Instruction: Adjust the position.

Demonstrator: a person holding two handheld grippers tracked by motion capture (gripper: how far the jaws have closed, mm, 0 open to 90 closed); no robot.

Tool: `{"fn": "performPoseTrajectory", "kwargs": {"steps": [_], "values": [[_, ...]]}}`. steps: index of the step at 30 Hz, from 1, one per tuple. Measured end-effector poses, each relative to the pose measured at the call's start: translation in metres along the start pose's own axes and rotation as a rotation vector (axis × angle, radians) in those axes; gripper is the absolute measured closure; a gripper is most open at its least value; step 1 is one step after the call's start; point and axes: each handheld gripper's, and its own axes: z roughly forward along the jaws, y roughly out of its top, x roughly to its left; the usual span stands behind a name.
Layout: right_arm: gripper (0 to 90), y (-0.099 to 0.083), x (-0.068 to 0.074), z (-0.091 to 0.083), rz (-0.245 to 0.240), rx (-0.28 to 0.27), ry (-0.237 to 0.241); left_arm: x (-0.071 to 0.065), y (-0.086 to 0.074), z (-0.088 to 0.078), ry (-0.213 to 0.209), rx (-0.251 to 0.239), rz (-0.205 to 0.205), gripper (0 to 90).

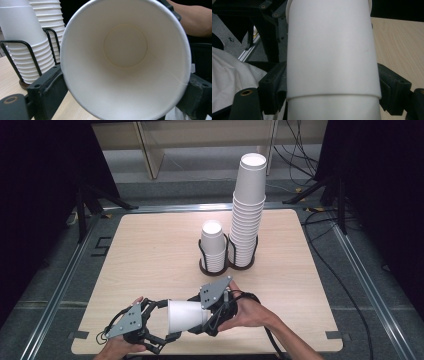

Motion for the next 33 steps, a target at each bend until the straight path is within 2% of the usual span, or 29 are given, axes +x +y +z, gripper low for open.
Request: {"fn": "performPoseTrajectory", "kwargs": {"steps": [4,6,10,18,19,23,25,27,28,30,33], "values": [[21.9,0.0008,-0.0002,0.0004,0.007,0.000,0.001,-0.0007,0.0007,-0.0011,0.003,-0.009,0.003,8.6],[22.1,0.0017,0.0001,0.0006,-0.015,0.006,-0.012,-0.0006,0.0006,-0.0015,0.002,-0.007,0.010,8.9],[22.1,0.0016,0.0003,0.0008,0.007,0.010,0.005,-0.0012,0.0010,-0.0015,0.001,-0.012,0.010,9.2],[22.0,0.0001,-0.0013,0.0013,-0.008,0.005,0.001,-0.0015,0.0013,-0.0016,-0.001,-0.013,0.012,9.9],[21.6,-0.0002,-0.0007,0.0018,0.010,0.008,0.011,-0.0014,0.0012,-0.0016,-0.001,-0.012,0.011,9.9],[17.6,-0.0003,-0.0016,-0.0004,0.031,0.000,0.008,-0.0007,0.0011,-0.0020,0.004,-0.006,0.008,10.3],[16.0,-0.0001,-0.0024,-0.0024,0.023,-0.006,-0.009,-0.0003,0.0004,-0.0006,0.008,-0.008,0.002,11.0],[17.3,-0.0005,-0.0022,-0.0046,0.049,-0.008,-0.001,0.0005,0.0000,-0.0009,0.014,0.021,0.007,12.0],[18.1,-0.0007,-0.0023,-0.0054,0.050,-0.015,-0.009,0.0005,-0.0009,0.0008,0.009,0.007,-0.009,12.2],[20.8,-0.0012,-0.0022,-0.0052,0.054,-0.013,-0.013,0.0007,-0.0009,0.0013,0.024,0.035,-0.002,12.5],[18.1,-0.0010,-0.0037,-0.0078,0.061,-0.019,-0.026,0.0017,-0.0019,0.0013,0.031,0.042,-0.003,12.5]]}}
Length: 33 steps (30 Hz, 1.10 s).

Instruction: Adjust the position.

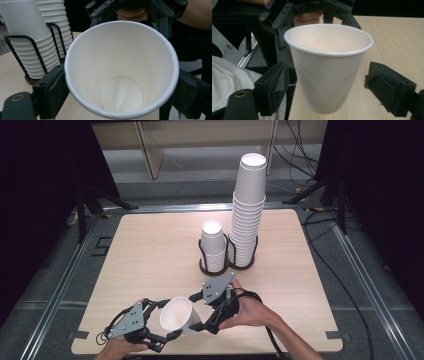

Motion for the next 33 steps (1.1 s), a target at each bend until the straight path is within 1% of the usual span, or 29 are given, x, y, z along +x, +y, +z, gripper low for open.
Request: {"fn": "performPoseTrajectory", "kwargs": {"steps": [1,2,3,5,8,9,10,11,12,13,14,15,17,18,19,20,21,22,23,24,25,26,27,30,31,32,33], "values": [[18.0,0.001,0.000,-0.003,0.001,-0.004,-0.010,0.000,0.000,0.000,0.004,-0.001,-0.003,12.5],[18.1,0.001,0.000,-0.004,-0.002,-0.009,-0.008,0.001,0.000,0.000,0.010,-0.003,-0.006,12.5],[18.1,0.001,-0.001,-0.006,-0.016,-0.010,-0.021,0.001,0.000,0.000,0.013,-0.001,-0.009,12.5],[18.3,0.000,-0.001,-0.007,-0.017,-0.011,-0.025,0.001,0.000,-0.001,0.017,0.002,-0.007,12.6],[18.3,-0.004,-0.002,-0.008,-0.010,0.000,-0.046,0.001,0.000,-0.001,0.026,-0.002,-0.008,12.6],[18.0,-0.005,-0.002,-0.008,-0.008,0.000,-0.049,0.002,0.000,-0.001,0.024,-0.012,-0.008,12.6],[17.9,-0.007,-0.001,-0.007,0.010,0.009,-0.043,0.002,0.000,0.000,0.021,-0.025,-0.010,12.6],[17.8,-0.007,-0.001,-0.007,0.004,0.010,-0.046,0.002,0.002,-0.003,0.032,-0.006,-0.003,12.6],[17.4,-0.008,-0.002,-0.007,-0.001,0.004,-0.053,0.002,0.002,-0.003,0.035,-0.011,-0.006,12.7],[17.3,-0.009,-0.002,-0.006,0.002,0.004,-0.049,0.002,0.002,-0.003,0.037,-0.015,-0.009,12.7],[16.9,-0.010,-0.001,-0.005,0.016,0.006,-0.044,0.002,0.002,-0.002,0.036,-0.030,-0.010,12.7],[16.4,-0.010,-0.001,-0.004,0.018,0.003,-0.045,0.002,0.002,-0.002,0.035,-0.034,-0.013,12.7],[16.4,-0.012,-0.001,-0.001,0.019,0.008,-0.044,0.003,0.002,-0.002,0.042,-0.031,-0.011,12.7],[16.1,-0.012,-0.001,0.000,0.007,0.004,-0.051,0.003,0.002,-0.002,0.044,-0.031,-0.017,12.7],[16.0,-0.013,-0.001,0.002,0.014,0.009,-0.044,0.003,0.003,-0.004,0.049,-0.017,-0.015,12.7],[15.8,-0.013,-0.001,0.004,0.009,0.009,-0.051,0.003,0.003,-0.004,0.051,-0.017,-0.016,12.7],[15.7,-0.013,0.000,0.006,0.023,0.011,-0.049,0.003,0.003,-0.004,0.051,-0.015,-0.016,12.7],[15.7,-0.013,0.000,0.007,0.021,0.010,-0.048,0.003,0.004,-0.004,0.051,-0.012,-0.015,12.7],[15.7,-0.013,0.000,0.008,0.020,0.010,-0.050,0.003,0.003,-0.002,0.047,-0.025,-0.019,12.7],[15.7,-0.013,0.000,0.010,0.019,0.012,-0.056,0.003,0.003,-0.001,0.049,-0.026,-0.019,12.7],[15.7,-0.012,0.001,0.010,0.019,0.013,-0.062,0.003,0.004,-0.003,0.058,-0.002,-0.018,12.7],[15.6,-0.012,0.001,0.012,0.017,0.015,-0.073,0.003,0.004,-0.003,0.057,0.008,-0.012,12.7],[15.7,-0.011,0.001,0.013,0.016,0.016,-0.068,0.002,0.004,-0.002,0.059,0.005,-0.018,12.7],[15.7,-0.010,0.002,0.017,0.005,0.017,-0.080,0.001,0.004,0.001,0.059,0.005,-0.023,12.7],[15.5,-0.009,0.002,0.018,0.003,0.018,-0.084,0.001,0.004,0.001,0.063,0.008,-0.026,12.7],[15.6,-0.009,0.003,0.020,0.002,0.017,-0.083,0.001,0.005,0.000,0.067,0.022,-0.024,12.7],[15.8,-0.008,0.003,0.021,0.001,0.018,-0.082,0.002,0.005,0.000,0.068,0.023,-0.023,12.7]]}}
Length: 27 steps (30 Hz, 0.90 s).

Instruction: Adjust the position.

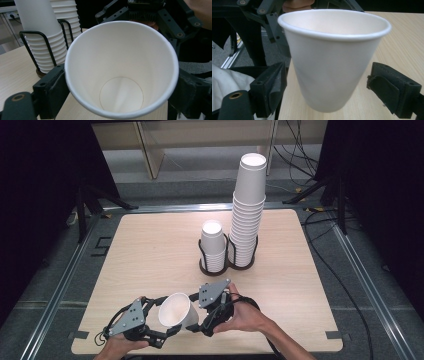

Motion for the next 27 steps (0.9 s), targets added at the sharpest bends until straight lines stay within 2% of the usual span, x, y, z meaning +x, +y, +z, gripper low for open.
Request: {"fn": "performPoseTrajectory", "kwargs": {"steps": [3,4,7,13,15,16,17,19,20,22,25,27], "values": [[15.7,0.001,0.000,0.003,-0.003,0.000,-0.002,0.001,0.000,0.000,0.001,-0.011,0.002,12.7],[15.5,0.001,0.000,0.004,-0.018,-0.003,-0.010,0.000,0.000,0.000,0.001,-0.014,-0.004,12.7],[15.5,0.001,0.000,0.007,-0.002,-0.006,-0.007,0.000,0.002,-0.001,0.005,-0.003,-0.003,12.6],[17.6,0.000,0.000,0.014,-0.013,-0.022,-0.010,-0.001,0.002,0.000,-0.005,-0.036,-0.028,12.5],[18.8,-0.001,-0.001,0.016,-0.007,-0.023,-0.004,0.000,0.003,-0.001,-0.005,-0.032,-0.032,12.4],[18.9,-0.001,-0.002,0.017,-0.021,-0.031,-0.008,0.000,0.003,-0.001,-0.002,-0.031,-0.033,12.3],[19.1,-0.002,0.000,0.017,0.007,-0.029,0.000,0.001,0.003,-0.002,-0.004,-0.028,-0.028,12.3],[19.6,-0.003,-0.002,0.018,0.010,-0.047,0.007,0.001,0.002,0.000,-0.015,-0.051,-0.042,11.9],[19.9,-0.004,-0.002,0.018,0.015,-0.055,0.006,0.002,0.002,-0.001,-0.009,-0.043,-0.046,11.4],[20.3,-0.005,-0.002,0.019,0.016,-0.068,-0.008,0.005,0.001,-0.001,-0.007,-0.053,-0.079,10.2],[20.7,-0.008,-0.002,0.022,0.061,-0.128,-0.013,0.008,-0.001,-0.001,0.002,-0.102,-0.137,8.1],[20.7,-0.010,-0.002,0.024,0.074,-0.166,-0.025,0.010,-0.002,0.000,-0.006,-0.123,-0.138,7.3]]}}
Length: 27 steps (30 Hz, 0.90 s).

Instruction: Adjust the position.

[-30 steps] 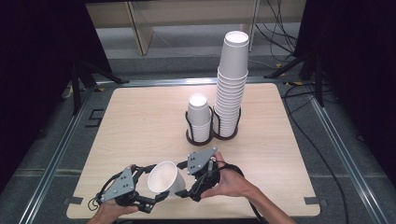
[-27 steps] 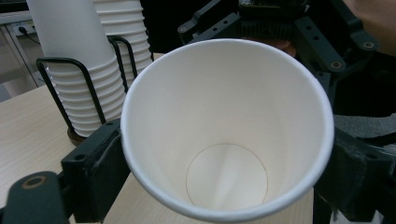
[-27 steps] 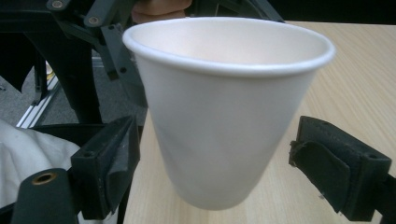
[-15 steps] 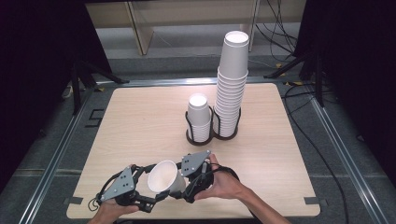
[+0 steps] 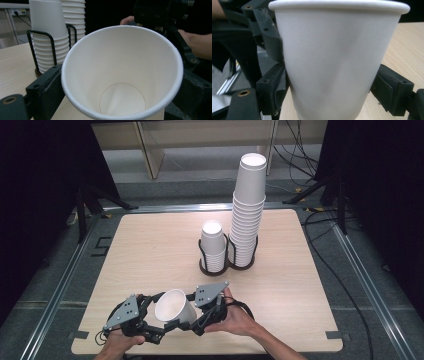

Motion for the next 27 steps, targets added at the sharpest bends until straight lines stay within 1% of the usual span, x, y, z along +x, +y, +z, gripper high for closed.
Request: {"fn": "performPoseTrajectory", "kwargs": {"steps": [1,2,3,4,5,6,7,8,9,10,11,12,14,15,18,21,22,24,26,27], "values": [[20.8,0.000,-0.001,0.000,-0.004,-0.019,-0.010,0.000,0.000,0.000,0.003,-0.009,-0.005,7.7],[20.8,-0.001,-0.001,0.000,0.020,-0.034,-0.005,-0.001,0.000,-0.002,0.013,-0.001,-0.013,9.6],[20.9,0.000,-0.002,-0.001,0.023,-0.038,-0.004,-0.001,0.001,-0.002,0.018,0.004,-0.021,11.3],[20.9,0.000,-0.002,-0.001,0.026,-0.048,-0.011,-0.001,0.001,-0.003,0.017,0.000,-0.017,12.3],[20.9,0.000,-0.003,-0.003,0.014,-0.052,-0.012,-0.001,0.001,-0.003,0.022,-0.001,-0.010,12.3],[20.9,0.000,-0.002,-0.003,0.028,-0.052,-0.015,-0.001,0.001,-0.003,0.021,-0.003,-0.013,12.5],[20.8,0.000,-0.002,-0.004,0.027,-0.053,-0.018,-0.001,0.001,-0.003,0.020,-0.005,-0.016,12.3],[20.8,0.000,-0.002,-0.004,0.027,-0.054,-0.016,-0.001,0.002,-0.003,0.025,-0.004,-0.008,12.2],[20.8,0.000,-0.003,-0.004,0.013,-0.056,-0.024,-0.001,0.002,-0.003,0.027,-0.005,-0.006,12.2],[20.8,0.000,-0.002,-0.004,0.019,-0.052,-0.021,-0.002,0.002,-0.002,0.025,-0.015,-0.009,12.3],[20.7,0.000,-0.002,-0.003,0.029,-0.051,-0.015,-0.002,0.003,-0.002,0.030,-0.012,0.000,12.1],[20.7,0.000,-0.001,-0.002,0.032,-0.054,-0.016,-0.003,0.003,-0.002,0.033,-0.014,0.006,11.6],[20.7,0.000,-0.002,0.000,0.023,-0.056,-0.016,-0.003,0.003,-0.002,0.036,-0.022,0.009,11.3],[20.7,-0.001,0.000,0.002,0.036,-0.060,-0.011,-0.004,0.003,-0.002,0.037,-0.026,0.008,11.0],[20.7,0.000,0.001,0.004,0.044,-0.050,-0.006,-0.004,0.003,-0.001,0.032,-0.026,0.009,11.0],[20.7,0.000,0.001,0.006,0.029,-0.046,-0.017,-0.004,0.003,-0.001,0.034,-0.021,0.011,11.0],[20.7,-0.001,0.002,0.007,0.044,-0.043,-0.013,-0.003,0.003,-0.001,0.034,-0.020,0.013,11.0],[20.7,-0.001,0.002,0.008,0.049,-0.042,-0.012,-0.004,0.003,0.000,0.036,-0.021,0.019,10.9],[20.8,-0.001,0.002,0.009,0.049,-0.035,-0.015,-0.004,0.002,0.000,0.041,-0.010,0.029,10.7],[20.8,-0.001,0.002,0.010,0.039,-0.037,-0.019,-0.005,0.002,0.000,0.043,-0.007,0.030,10.8]]}}
